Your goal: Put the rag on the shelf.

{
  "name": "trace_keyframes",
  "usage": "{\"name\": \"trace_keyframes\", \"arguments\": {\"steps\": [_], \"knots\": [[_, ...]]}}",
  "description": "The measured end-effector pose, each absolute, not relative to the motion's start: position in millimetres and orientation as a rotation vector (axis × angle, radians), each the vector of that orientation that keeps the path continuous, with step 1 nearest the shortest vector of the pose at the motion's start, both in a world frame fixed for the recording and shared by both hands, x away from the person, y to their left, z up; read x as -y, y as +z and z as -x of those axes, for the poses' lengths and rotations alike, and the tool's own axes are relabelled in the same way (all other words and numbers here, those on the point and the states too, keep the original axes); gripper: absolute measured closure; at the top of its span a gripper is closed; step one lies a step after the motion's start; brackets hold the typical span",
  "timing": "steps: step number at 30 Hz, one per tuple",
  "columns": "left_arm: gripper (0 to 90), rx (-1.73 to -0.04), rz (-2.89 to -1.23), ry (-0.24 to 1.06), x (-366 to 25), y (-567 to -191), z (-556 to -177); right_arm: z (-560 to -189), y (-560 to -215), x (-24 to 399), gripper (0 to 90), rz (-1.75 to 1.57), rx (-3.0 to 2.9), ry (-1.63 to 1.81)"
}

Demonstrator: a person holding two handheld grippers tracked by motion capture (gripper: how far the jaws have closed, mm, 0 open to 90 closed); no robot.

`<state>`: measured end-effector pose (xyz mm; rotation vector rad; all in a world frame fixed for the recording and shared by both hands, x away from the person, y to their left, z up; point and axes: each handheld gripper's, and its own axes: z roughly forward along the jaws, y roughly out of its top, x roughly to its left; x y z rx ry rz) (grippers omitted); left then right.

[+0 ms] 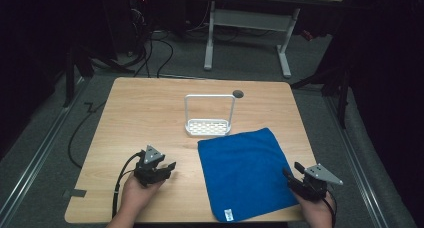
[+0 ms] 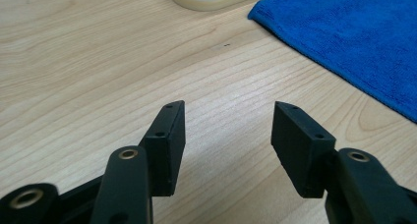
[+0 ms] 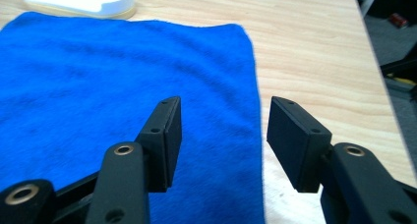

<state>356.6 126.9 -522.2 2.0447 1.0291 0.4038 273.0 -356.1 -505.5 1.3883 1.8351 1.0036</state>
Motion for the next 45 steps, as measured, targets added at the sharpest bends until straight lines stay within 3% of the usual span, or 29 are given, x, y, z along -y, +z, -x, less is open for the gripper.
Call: {"name": "trace_keyframes", "arguments": {"steps": [27,32,37,45], "knots": [[46.6,-0.995,-2.071,0.403,-107,-523,-352,-273,-507,361,48.2,-1.411,-1.83,1.013],[50.2,-0.93,-2.071,0.338,-81,-517,-341,-272,-507,362,51.4,-1.409,-1.833,1.008],[63.8,-0.785,-2.119,0.251,-29,-512,-320,-272,-507,362,52.8,-1.422,-1.843,1.005],[61.3,-0.707,-2.207,0.2,7,-526,-310,-272,-508,363,52.9,-1.42,-1.856,0.999]]}}
